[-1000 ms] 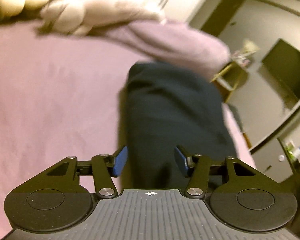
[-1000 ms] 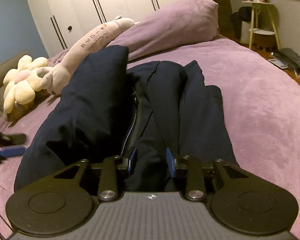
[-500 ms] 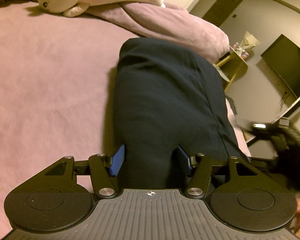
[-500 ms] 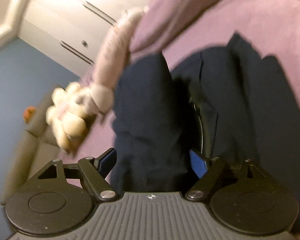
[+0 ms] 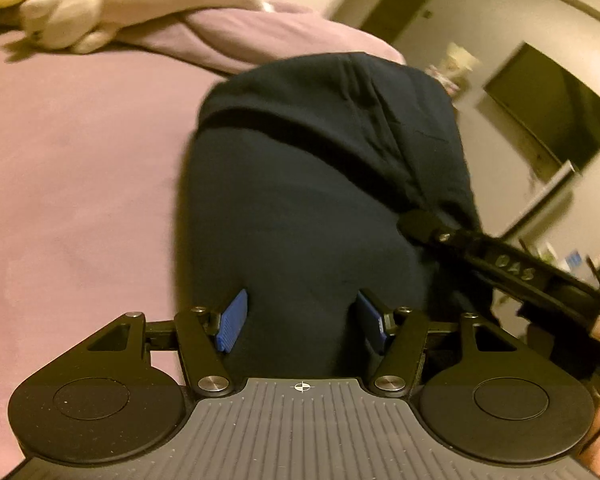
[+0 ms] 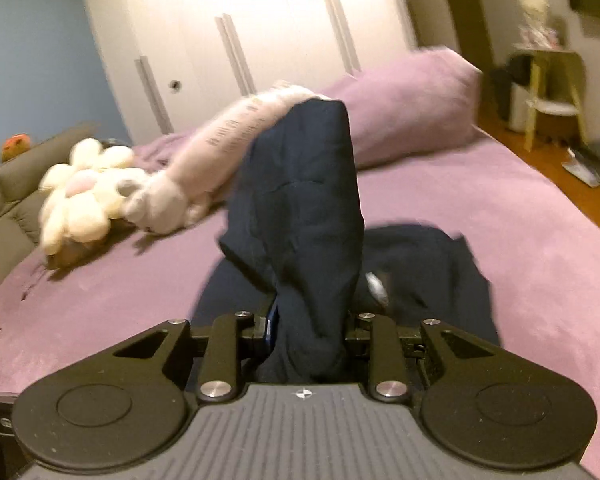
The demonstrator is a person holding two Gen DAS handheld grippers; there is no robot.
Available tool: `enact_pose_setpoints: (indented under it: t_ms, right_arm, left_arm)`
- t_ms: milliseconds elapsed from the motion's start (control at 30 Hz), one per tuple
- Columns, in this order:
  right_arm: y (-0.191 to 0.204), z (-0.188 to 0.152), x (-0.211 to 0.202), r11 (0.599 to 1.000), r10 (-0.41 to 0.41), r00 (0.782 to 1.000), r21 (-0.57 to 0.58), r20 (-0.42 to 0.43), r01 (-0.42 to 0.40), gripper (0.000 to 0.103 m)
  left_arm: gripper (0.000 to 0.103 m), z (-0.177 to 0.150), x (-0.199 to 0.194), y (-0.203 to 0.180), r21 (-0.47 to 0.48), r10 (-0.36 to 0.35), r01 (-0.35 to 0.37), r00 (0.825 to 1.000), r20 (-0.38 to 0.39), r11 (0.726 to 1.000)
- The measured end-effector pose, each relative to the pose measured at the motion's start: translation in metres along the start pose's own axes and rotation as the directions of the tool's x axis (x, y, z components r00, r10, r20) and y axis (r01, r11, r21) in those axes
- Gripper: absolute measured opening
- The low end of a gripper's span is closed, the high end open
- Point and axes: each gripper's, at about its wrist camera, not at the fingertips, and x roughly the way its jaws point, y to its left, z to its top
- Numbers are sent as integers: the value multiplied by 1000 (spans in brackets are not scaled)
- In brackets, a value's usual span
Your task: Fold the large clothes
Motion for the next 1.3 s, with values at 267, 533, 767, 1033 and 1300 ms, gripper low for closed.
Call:
enact_pose_setpoints:
  t_ms: [267, 533, 767, 1033, 1300]
  right_arm:
    - [-63, -37, 17, 981, -19, 999, 190, -43, 27, 46]
    - [-61, -49, -54, 983, 13, 999, 183, -33, -6, 66]
    - [-115, -96, -55, 790, 247, 969, 585, -28, -184, 83]
    - [-83, -76, -35, 883, 139, 990, 456, -22, -113, 32]
    - [-98, -93, -29, 950, -40, 999, 309, -34, 49, 36]
  left_arm:
    - [79, -21, 39, -28, 166, 44, -35, 998, -46, 985]
    - [79, -19, 31, -15, 110, 51, -48, 998, -27, 993]
    - [79, -22, 28, -18, 113, 50, -48, 999, -19, 992]
    - [79, -19, 27, -28, 145, 83, -79, 996, -17, 986]
    - [74, -20, 16, -16, 68, 36, -33, 999, -33, 997]
